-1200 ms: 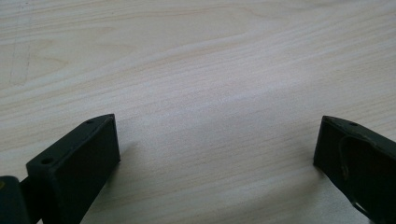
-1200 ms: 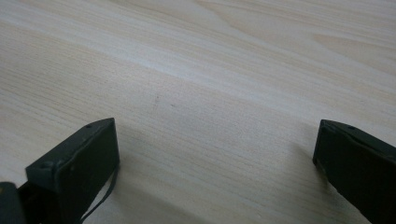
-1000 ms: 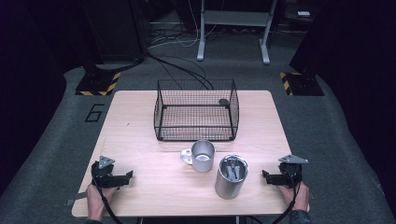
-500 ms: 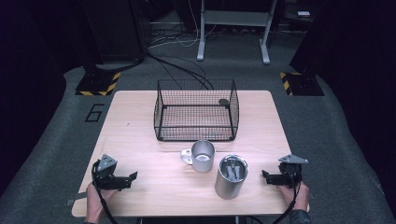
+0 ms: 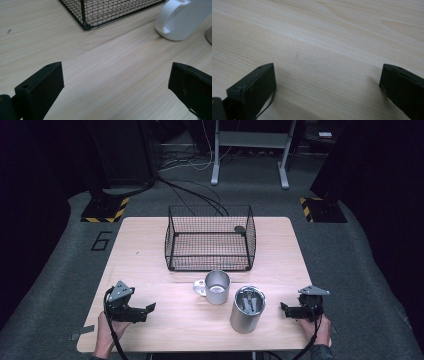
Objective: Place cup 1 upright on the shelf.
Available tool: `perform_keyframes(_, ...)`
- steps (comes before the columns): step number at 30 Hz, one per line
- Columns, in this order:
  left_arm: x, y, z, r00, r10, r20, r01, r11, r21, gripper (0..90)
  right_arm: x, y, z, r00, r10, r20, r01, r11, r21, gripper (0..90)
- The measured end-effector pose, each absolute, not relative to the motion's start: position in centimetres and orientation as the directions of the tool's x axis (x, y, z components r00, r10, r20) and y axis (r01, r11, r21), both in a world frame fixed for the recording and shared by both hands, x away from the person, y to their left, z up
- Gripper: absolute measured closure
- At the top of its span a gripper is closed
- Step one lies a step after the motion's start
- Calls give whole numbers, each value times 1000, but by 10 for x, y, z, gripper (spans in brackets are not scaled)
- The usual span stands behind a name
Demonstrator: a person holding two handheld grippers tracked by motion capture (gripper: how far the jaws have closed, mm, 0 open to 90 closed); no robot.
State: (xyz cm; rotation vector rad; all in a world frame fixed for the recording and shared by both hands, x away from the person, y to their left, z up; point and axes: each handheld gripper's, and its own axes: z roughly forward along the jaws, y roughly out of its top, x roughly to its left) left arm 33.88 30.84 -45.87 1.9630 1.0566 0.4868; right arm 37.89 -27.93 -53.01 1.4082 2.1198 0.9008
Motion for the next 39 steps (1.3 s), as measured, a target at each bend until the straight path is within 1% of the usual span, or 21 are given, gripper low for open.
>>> perform_keyframes(5, 339, 295, -447, 620, 783, -44, 470, -326, 820, 0, 379, -278, -530, -384, 923, 3, 640, 264, 722, 0)
perform_keyframes(11, 341, 283, -440, 649, 760, -39, 447, -339, 828, 0, 380, -278, -530, -389, 921, 2, 641, 269, 718, 1)
perform_keyframes(25, 348, 240, -424, 741, 671, -3, 382, -418, 824, 0, 380, -278, -530, -387, 922, 3, 642, 268, 718, 0)
perform_keyframes(37, 350, 207, -417, 811, 584, -13, 337, -450, 827, 0, 380, -278, -530, -388, 922, 2, 642, 268, 718, 0)
perform_keyframes(39, 350, 204, -417, 812, 583, -16, 334, -442, 832, 0, 380, -278, -530, -388, 922, 2, 642, 268, 718, 0)
